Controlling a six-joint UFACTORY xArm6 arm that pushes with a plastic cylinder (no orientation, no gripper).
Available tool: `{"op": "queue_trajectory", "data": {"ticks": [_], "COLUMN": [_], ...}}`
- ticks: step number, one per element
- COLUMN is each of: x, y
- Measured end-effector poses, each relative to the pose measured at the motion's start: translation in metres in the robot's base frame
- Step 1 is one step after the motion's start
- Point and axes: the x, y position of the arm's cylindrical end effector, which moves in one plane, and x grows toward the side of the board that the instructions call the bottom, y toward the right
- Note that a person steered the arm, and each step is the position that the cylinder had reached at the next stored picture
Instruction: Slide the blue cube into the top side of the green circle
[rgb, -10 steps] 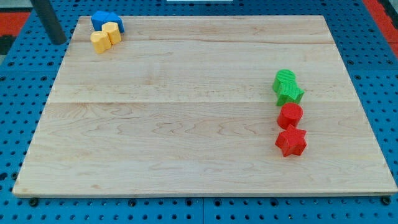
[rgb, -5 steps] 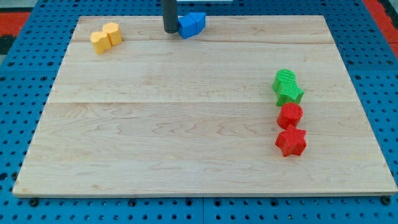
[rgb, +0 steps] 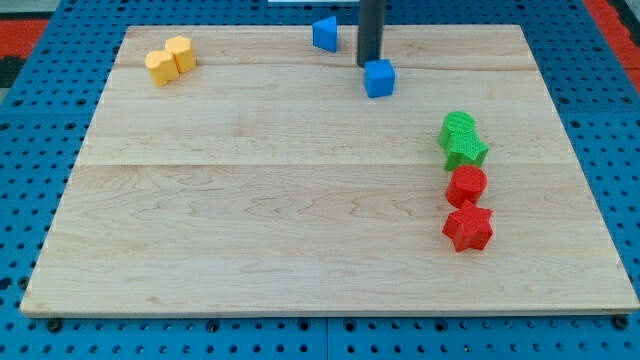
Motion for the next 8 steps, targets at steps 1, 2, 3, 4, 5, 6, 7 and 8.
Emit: {"op": "queue_trajectory", "data": {"ticks": [1,2,3,4,5,6,7,8], "x": [0.014,0.037,0.044,0.066,0.072,0.072,0.063,0.052], "y": [0.0,0.0,-0.016,-0.033,-0.012,-0.004,-0.003,-0.003]}}
